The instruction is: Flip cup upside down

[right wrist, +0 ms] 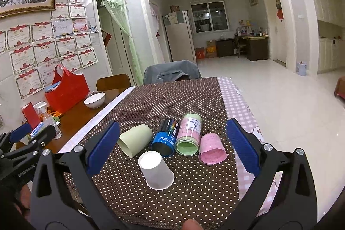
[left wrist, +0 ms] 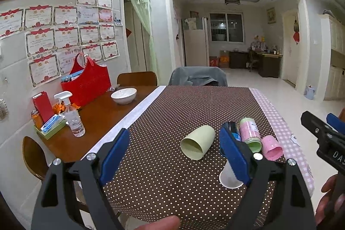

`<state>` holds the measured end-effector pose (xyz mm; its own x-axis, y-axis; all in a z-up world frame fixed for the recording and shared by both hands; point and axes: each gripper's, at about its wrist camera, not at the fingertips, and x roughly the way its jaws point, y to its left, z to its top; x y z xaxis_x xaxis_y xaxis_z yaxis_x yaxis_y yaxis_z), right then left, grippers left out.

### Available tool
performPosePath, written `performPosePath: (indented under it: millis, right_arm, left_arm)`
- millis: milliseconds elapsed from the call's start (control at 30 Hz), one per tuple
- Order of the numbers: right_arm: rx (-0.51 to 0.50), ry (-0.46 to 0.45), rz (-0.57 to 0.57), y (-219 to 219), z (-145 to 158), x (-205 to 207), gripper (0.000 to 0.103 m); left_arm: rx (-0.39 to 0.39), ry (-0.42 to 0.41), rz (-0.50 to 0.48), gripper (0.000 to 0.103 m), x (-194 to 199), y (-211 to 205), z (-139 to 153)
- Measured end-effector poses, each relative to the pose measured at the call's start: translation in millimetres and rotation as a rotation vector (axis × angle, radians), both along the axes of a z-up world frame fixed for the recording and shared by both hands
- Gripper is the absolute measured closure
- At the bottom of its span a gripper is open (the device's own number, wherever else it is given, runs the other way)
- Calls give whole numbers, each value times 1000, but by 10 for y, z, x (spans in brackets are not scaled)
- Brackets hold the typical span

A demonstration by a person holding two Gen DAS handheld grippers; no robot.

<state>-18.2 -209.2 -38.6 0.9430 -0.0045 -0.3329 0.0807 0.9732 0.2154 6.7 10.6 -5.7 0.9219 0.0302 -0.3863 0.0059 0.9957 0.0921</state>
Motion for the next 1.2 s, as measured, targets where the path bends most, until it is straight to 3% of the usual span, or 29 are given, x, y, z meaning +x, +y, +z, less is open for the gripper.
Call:
performPosePath:
  millis: [1200]
  right_arm:
    - [-37,4,5,114,-8,1,6]
  left_arm:
    - [-20,0,24,19,27,68,17]
